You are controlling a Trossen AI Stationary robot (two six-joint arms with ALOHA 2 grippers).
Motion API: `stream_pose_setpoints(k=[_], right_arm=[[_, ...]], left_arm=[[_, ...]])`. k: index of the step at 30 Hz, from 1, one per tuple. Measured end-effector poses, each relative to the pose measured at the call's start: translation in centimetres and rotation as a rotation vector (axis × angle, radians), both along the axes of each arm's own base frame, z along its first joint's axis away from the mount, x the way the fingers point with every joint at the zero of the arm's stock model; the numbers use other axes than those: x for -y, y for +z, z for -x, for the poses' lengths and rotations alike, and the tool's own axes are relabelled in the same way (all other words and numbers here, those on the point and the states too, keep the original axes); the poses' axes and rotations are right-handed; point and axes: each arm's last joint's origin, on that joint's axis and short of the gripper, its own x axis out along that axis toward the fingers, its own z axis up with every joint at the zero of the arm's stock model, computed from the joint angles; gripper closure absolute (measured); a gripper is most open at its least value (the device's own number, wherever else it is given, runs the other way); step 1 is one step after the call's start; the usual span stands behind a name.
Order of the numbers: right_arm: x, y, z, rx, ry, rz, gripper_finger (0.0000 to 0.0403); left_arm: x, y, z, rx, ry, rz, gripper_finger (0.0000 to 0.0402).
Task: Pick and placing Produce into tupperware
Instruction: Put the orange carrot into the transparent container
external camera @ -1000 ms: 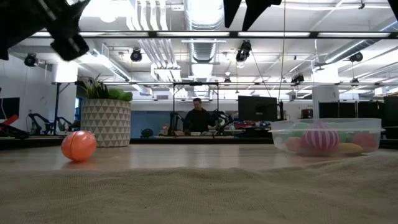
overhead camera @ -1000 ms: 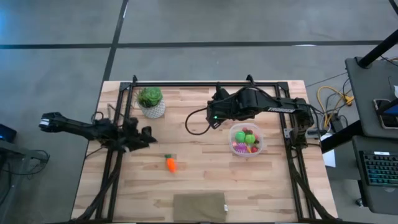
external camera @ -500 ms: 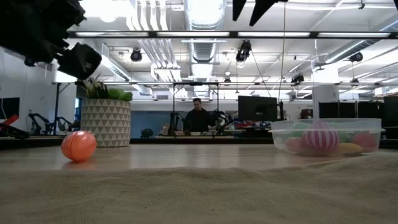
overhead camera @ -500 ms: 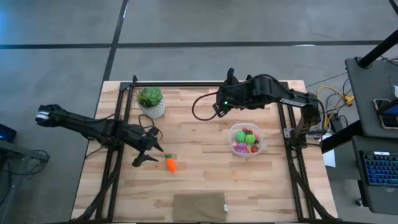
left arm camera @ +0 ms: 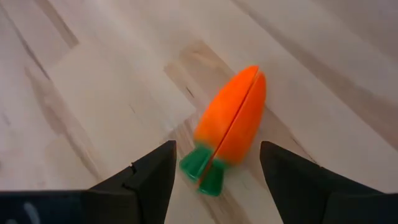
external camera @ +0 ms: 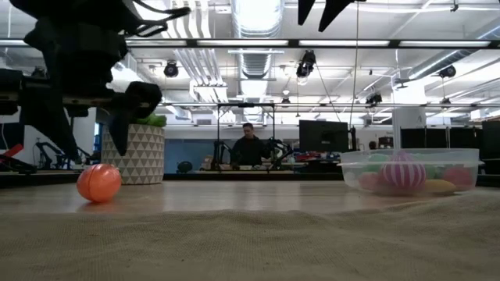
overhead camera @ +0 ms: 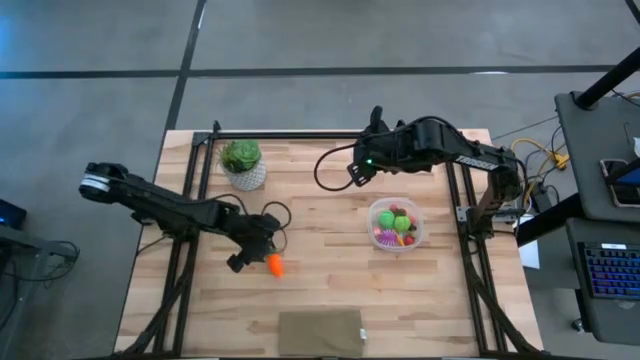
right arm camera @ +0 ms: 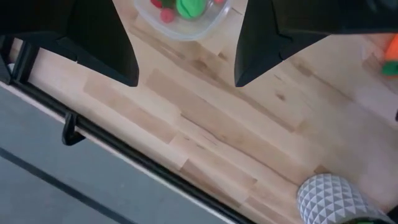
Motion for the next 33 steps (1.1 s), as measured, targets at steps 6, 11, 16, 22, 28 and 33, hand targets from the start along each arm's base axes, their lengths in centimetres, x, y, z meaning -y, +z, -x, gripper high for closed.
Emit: stream_pose_setpoints(k=[6, 11, 16, 22, 28, 33], right_arm=[[-0.1, -0.3, 0.8, -0.015, 0.003, -0.019, 0.0145], [-0.1, -0.8, 1.4, -0.034, -0.010, -0.025, 0.0145], [-0.1, -1.1, 1.9, -0.039, -0.022, -0.029, 0.0145], [-0.2, -1.6, 2.3, -0.050, -0.038, -0.035, 0.0145], [-0.2, -2.6, 2.3, -0.079, -0.054, -0.041, 0.0145], [-0.2, -3.1, 2.2, -0.093, -0.064, -0.048, 0.0145]], left_arm=[[0.2, 0.2, -1.4, 0.003, -0.023, -0.039, 0.0183], [0.3, 0.2, -1.9, 0.000, -0.058, -0.064, 0.0183], [0.4, -0.5, -2.1, -0.035, -0.062, -0.069, 0.0183], [0.4, -1.2, -2.3, -0.050, -0.101, -0.096, 0.0183], [0.5, -2.0, -2.6, -0.081, -0.101, -0.102, 0.0183], [0.6, -2.0, -3.1, -0.051, -0.096, -0.097, 0.0183]])
